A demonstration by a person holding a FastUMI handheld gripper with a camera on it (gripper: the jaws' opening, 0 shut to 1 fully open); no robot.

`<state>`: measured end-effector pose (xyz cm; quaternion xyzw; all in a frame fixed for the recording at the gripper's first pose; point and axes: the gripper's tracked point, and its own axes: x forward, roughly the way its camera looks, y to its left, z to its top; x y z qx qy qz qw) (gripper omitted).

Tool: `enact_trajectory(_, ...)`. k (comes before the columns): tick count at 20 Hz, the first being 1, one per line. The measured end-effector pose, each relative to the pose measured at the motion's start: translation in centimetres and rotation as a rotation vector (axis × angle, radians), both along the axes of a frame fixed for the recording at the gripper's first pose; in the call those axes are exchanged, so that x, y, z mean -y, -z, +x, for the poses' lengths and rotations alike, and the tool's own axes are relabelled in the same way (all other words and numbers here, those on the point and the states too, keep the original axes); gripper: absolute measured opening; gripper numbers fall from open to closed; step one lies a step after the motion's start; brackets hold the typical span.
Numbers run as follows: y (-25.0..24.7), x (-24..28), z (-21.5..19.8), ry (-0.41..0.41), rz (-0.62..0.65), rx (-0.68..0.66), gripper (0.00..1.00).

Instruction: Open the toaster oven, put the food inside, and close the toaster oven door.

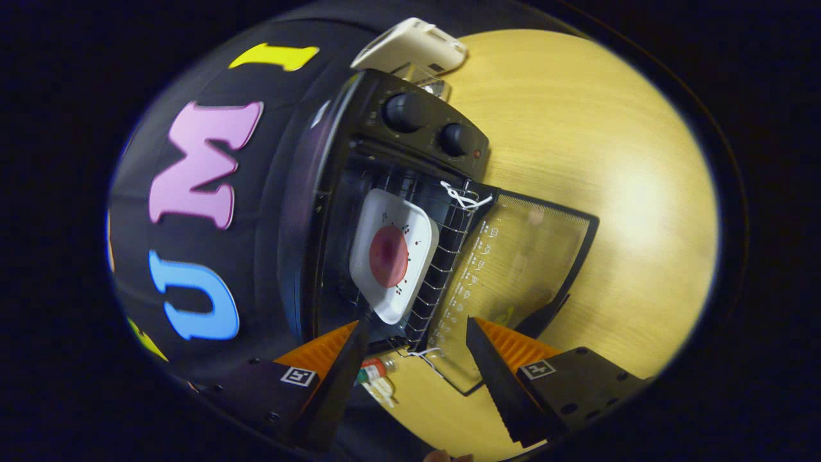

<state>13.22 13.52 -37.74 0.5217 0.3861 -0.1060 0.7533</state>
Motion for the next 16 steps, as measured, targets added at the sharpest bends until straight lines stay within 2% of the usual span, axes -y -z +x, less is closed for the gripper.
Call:
enact_trajectory(2,-0.3,0.1,-2.1,-0.112,-0.095,0.026,0.99)
enact_trajectory(9,2.0,0.1,-8.6,-0.394,-0.405,0.038,0.99)
enact_trajectory(13,4.4,1.0,-10.3,-0.665,-0.738,0.086,0.99)
enact_trajectory(16,7.0,1.0,-11.2,-0.802,-0.844,0.062,0.99)
